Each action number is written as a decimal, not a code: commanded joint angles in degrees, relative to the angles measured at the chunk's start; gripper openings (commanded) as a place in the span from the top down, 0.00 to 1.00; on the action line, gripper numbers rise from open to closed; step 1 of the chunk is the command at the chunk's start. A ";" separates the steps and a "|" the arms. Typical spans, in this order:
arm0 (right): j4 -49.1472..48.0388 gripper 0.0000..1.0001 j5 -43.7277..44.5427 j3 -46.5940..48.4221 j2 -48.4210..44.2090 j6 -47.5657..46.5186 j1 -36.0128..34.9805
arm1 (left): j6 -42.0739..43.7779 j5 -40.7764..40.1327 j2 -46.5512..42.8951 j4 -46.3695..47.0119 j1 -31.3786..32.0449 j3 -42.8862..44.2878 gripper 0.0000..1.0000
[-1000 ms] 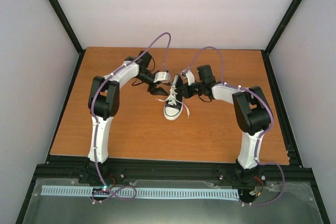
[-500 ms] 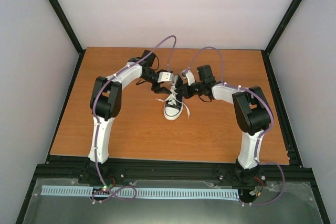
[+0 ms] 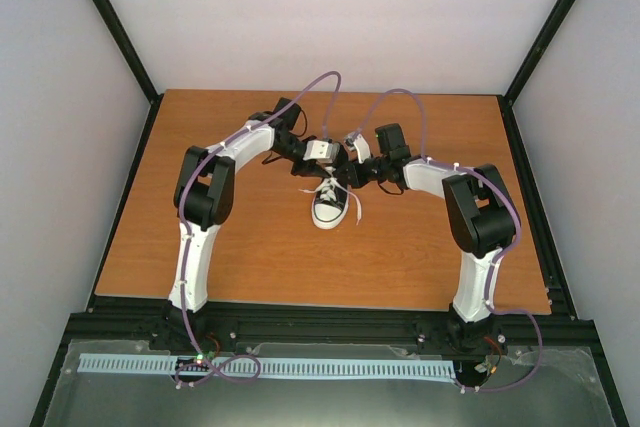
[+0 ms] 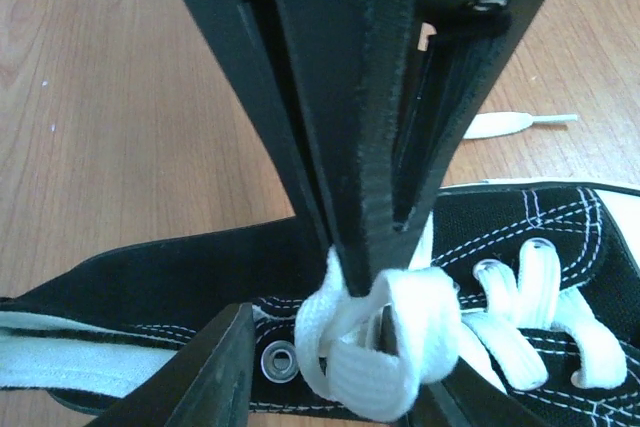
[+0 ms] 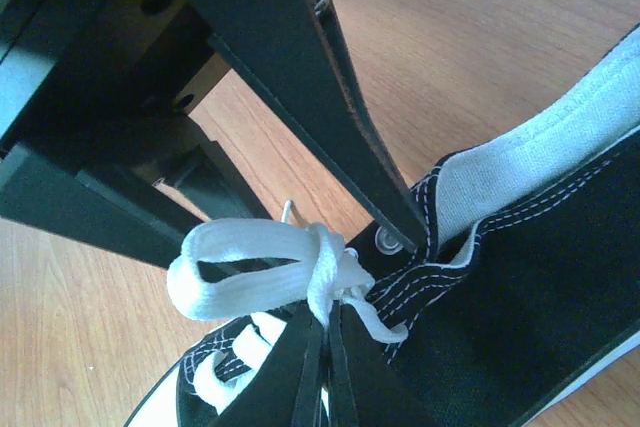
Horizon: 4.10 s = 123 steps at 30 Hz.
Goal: Tie the shoes
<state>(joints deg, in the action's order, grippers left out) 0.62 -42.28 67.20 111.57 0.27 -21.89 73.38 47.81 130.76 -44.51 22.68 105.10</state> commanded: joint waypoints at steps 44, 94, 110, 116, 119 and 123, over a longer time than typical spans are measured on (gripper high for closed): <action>-6.89 0.86 -15.45 6.65 9.01 3.43 4.49 | -14.06 3.36 -0.24 5.75 -0.96 -0.07 0.99; -0.58 0.97 -7.05 4.53 4.32 -0.66 3.27 | -5.38 7.57 -0.67 -7.77 -2.11 7.30 0.52; 0.44 0.94 -6.96 4.70 4.11 -1.18 3.08 | -11.81 10.57 -0.51 -0.29 -0.62 4.78 0.71; 0.71 0.95 -2.35 3.79 3.04 -0.63 3.16 | -10.80 8.87 -0.75 -2.41 -0.77 4.89 0.99; 1.28 0.96 -1.11 3.44 2.33 -0.83 3.35 | -10.65 6.09 -0.76 -2.52 -1.18 5.22 0.99; 1.99 0.97 -0.98 3.48 2.35 -0.89 3.37 | -9.98 3.50 -0.85 -2.42 -1.57 5.61 0.99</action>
<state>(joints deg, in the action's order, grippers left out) 1.96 -44.84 71.07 116.09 0.01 -18.63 61.54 53.30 130.76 -46.37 21.58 109.67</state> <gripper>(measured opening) 0.031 0.025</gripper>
